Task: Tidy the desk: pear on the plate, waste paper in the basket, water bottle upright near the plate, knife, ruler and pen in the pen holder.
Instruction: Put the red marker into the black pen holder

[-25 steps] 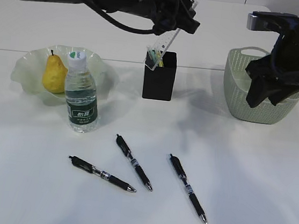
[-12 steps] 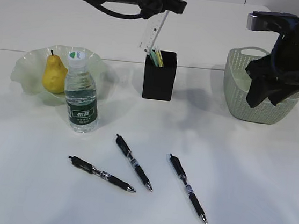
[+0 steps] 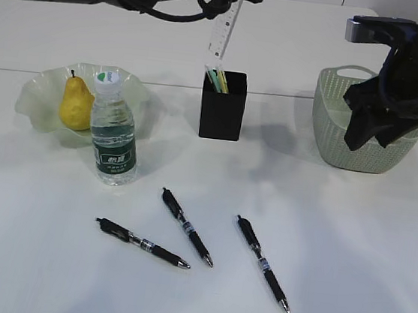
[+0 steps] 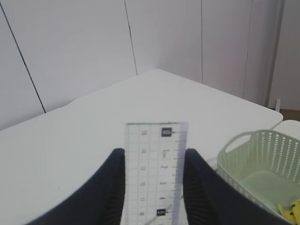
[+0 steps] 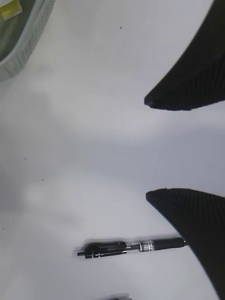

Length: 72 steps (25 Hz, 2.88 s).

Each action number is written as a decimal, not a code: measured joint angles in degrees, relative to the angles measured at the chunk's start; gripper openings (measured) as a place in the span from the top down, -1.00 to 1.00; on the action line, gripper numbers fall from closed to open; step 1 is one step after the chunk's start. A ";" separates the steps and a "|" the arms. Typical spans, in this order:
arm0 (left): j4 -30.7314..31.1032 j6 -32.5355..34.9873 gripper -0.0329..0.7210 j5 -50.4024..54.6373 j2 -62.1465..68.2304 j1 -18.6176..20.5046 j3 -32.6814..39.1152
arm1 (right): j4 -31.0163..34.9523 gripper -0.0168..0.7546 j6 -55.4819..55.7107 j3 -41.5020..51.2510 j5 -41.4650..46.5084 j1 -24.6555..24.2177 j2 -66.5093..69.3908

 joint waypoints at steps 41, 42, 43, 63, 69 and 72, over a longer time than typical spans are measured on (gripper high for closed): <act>-0.68 0.00 0.23 -13.95 10.63 -1.01 0.00 | 0.00 -0.08 0.00 0.00 0.00 0.00 0.00; -0.68 0.00 0.23 -14.20 10.75 -1.01 0.00 | 0.00 -0.08 0.00 0.00 0.00 0.00 0.00; -0.68 0.00 0.23 -14.29 11.00 -1.01 0.00 | 0.00 -0.08 0.00 0.00 0.00 0.00 0.00; -0.80 0.00 0.23 -15.74 14.96 -0.90 0.00 | -0.11 -0.08 0.00 0.00 0.00 0.00 -0.09; -2.23 0.00 0.18 -15.74 15.00 -0.77 0.00 | -0.37 -0.08 0.00 0.00 -0.13 0.00 -0.09; -2.48 0.00 0.18 -15.52 15.00 -0.69 0.00 | -0.46 -0.08 0.00 0.00 -0.13 0.00 -0.09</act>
